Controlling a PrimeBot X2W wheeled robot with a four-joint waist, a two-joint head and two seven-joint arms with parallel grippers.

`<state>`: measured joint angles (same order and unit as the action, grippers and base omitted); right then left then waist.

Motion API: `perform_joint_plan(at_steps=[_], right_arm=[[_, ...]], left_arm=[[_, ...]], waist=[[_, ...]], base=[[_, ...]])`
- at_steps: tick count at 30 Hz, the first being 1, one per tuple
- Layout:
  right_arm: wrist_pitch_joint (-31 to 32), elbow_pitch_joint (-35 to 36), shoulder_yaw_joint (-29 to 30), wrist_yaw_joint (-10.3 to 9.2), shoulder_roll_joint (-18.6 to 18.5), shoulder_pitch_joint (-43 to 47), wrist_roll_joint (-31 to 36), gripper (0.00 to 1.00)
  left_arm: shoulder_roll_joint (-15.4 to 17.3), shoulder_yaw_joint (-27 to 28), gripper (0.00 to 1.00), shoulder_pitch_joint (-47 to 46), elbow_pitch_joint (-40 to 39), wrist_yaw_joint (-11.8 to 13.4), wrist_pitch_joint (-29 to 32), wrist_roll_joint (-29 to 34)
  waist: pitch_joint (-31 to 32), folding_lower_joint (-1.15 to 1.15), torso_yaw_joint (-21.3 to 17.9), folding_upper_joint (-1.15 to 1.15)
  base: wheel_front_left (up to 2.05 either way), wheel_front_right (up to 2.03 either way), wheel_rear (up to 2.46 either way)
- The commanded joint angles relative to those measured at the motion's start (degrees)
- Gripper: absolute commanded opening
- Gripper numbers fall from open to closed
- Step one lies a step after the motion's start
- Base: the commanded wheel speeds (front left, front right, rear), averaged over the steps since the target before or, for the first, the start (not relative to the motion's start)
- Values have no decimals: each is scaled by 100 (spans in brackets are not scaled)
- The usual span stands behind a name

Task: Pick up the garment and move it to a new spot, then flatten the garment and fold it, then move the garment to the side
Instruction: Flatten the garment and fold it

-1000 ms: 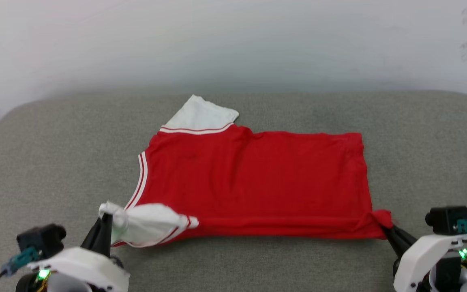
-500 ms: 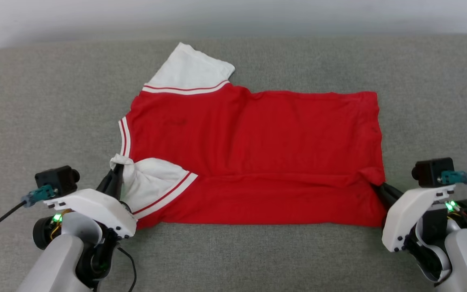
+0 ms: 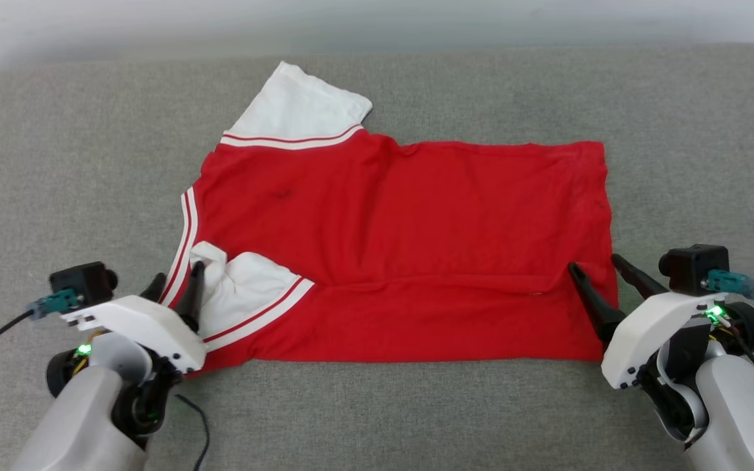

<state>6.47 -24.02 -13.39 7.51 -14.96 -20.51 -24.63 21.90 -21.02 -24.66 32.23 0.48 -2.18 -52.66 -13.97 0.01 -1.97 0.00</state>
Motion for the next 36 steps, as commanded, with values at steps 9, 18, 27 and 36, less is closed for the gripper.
perform_joint_plan(at_steps=[9, 18, 27, 36], right_arm=[[-756, 397, 32, -4, 202, 378, 162, 100], [-627, 1014, 214, -4, 338, 743, 375, 100], [-501, 1360, 376, -4, 571, 822, 465, 100], [-522, 1373, 448, -4, 638, 667, 451, 100]], left_arm=[[743, 74, 100, 545, -667, 173, 522, -33], [1794, 75, 100, 1186, -2051, 561, 2135, -381], [2308, 326, 100, 1812, -2743, 972, 3001, -952], [2207, 247, 100, 2012, -2572, 967, 3472, -1368]], waist=[[792, -1, -259, 0], [885, -1, -487, 0], [340, -1, -801, 0], [-90, -1, -934, 0]], base=[[0, 0, 0], [0, 0, 0], [0, 0, 0], [0, 0, 0]])
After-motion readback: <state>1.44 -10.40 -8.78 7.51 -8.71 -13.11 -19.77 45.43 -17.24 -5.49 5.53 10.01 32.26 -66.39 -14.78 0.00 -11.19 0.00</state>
